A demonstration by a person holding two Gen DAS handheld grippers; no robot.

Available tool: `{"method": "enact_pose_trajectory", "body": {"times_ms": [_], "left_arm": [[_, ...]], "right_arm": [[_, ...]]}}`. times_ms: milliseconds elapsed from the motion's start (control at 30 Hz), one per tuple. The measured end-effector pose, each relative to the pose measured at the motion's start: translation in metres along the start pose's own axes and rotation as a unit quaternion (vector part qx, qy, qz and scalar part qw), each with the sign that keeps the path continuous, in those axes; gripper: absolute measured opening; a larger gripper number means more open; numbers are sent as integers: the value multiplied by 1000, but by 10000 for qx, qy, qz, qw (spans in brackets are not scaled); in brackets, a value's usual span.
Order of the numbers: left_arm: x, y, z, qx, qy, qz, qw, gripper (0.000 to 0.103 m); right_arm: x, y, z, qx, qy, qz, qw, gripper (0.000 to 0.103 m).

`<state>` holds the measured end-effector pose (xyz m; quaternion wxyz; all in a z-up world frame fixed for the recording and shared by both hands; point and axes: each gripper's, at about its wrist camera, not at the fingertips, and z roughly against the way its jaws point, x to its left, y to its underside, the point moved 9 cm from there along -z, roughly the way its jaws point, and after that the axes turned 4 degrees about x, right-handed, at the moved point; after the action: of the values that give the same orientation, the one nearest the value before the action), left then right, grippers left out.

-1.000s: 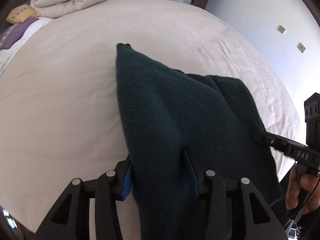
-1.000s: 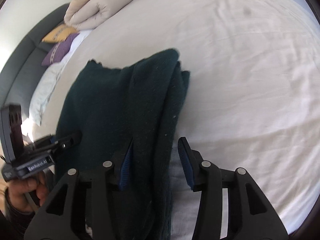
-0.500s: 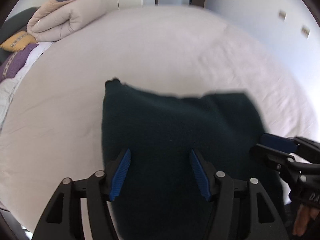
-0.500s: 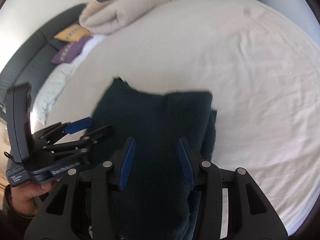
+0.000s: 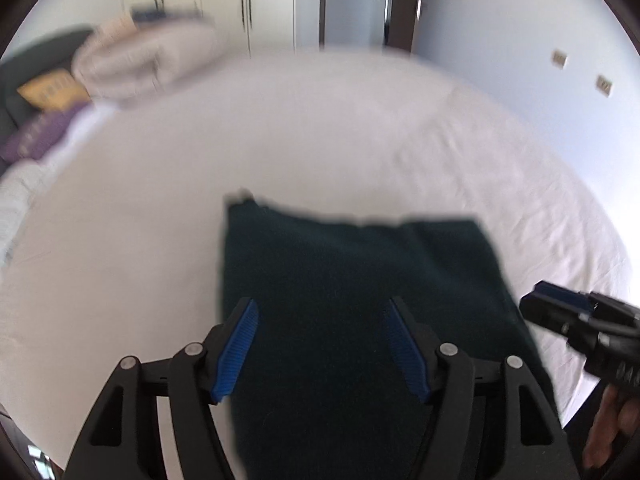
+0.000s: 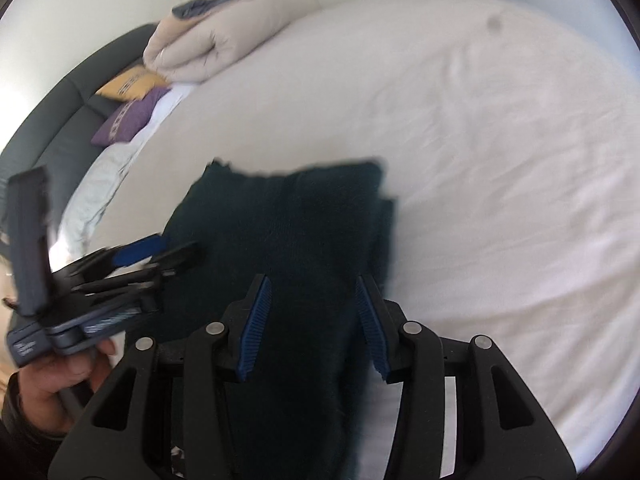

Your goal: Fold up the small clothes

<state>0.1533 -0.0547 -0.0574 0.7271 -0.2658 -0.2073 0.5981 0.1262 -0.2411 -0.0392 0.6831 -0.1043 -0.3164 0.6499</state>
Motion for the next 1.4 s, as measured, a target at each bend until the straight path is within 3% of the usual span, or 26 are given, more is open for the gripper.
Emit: {"method": "enact_pose_trajectory", "body": {"times_ms": [33,67,133,233,300,367,433,500,600,700,733,800,933,1067,1400], "left_arm": [[2,-5,21,-381,-171,-74,9991,83],[4,-10,44,-758,-406,-141,9962,102],[4,-17,91,-1525,-762,-278,9850,103],[-4,-19,154,-2426,-893,-457,9649,103],[-9,-12,172,-2292,-709,-428,9698,103],[-12,-6,179,-2051,-524,-431,9764,103],[-11,-1,189,-2073,-529,-385,9761,103],[-5,4,193,-2037,-606,-266,9768,103],[8,13,191,-1869,-627,-51,9804,103],[29,30,167,-1253,-1000,153,9870,103],[33,36,161,-1101,-947,247,9891,103],[43,50,146,-750,-687,535,9934,103],[55,75,125,-374,-792,846,9926,103],[58,92,114,-227,-802,943,9920,103],[48,100,101,-21,-653,806,9946,103]], "right_arm": [[0,-5,15,-206,92,67,9997,43],[2,-11,36,-531,205,163,9982,44],[9,-21,71,-1059,348,317,9933,47],[26,-31,133,-2157,500,553,9736,75],[41,-33,178,-3027,556,676,9491,99],[55,-31,217,-3715,710,808,9222,103],[69,-29,238,-3920,684,992,9121,103],[80,-27,245,-3770,630,1180,9165,103],[80,-17,238,-3380,902,1183,9293,103],[79,-2,208,-2639,962,1254,9515,103],[78,5,197,-2412,965,1239,9577,103],[68,20,171,-1837,982,1041,9725,103],[46,46,129,-1102,811,443,9896,103],[36,53,107,-915,781,142,9926,103],[38,52,109,-934,1102,325,9890,103]]}}
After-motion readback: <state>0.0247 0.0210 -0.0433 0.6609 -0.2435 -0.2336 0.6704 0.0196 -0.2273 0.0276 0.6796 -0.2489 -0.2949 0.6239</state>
